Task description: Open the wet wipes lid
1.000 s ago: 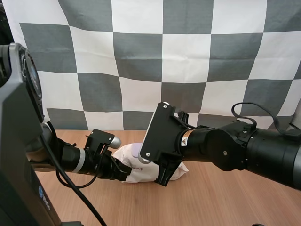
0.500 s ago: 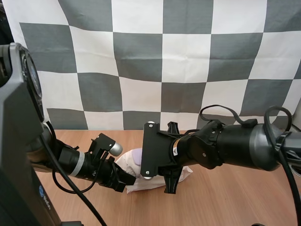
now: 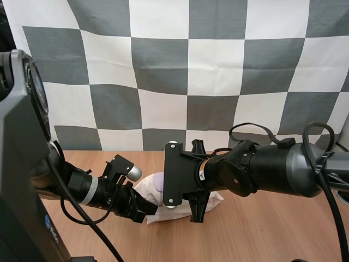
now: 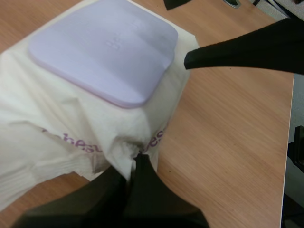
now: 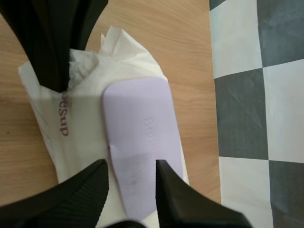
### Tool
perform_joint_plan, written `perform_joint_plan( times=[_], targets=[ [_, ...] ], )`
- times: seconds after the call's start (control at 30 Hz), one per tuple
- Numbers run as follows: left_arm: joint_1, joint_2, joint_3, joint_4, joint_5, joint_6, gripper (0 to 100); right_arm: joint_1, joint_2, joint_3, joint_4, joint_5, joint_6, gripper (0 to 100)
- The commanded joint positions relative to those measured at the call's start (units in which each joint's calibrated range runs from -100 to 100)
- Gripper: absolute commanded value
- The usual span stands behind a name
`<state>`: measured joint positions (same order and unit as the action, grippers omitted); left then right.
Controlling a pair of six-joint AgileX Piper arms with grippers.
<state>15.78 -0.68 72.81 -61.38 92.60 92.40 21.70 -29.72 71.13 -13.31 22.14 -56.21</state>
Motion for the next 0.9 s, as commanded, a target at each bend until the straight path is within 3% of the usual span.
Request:
perform_joint_plan(
  times=[0.0,0.63,0.73,0.87],
  targets=[
    [0.02,-0.06,-0.05,0.02,-0.01,-1.02,0,0.01,0.01,0.06,-0.01,0.28,-0.01,69],
    [0.02,-0.06,-0.05,0.02,-0.01,-1.02,0,0.01,7.96,0.06,0.07,-8.29,-0.01,67],
    [0.02,-0.06,-0.05,0.14,-0.01,-0.92,0,0.01,8.07,0.06,-0.44,-9.57,-0.01,60],
    [0.02,-0.06,-0.05,0.77,-0.34,-0.92,0,0.01,8.07,0.06,-1.91,-9.57,-0.01,36]
  ],
)
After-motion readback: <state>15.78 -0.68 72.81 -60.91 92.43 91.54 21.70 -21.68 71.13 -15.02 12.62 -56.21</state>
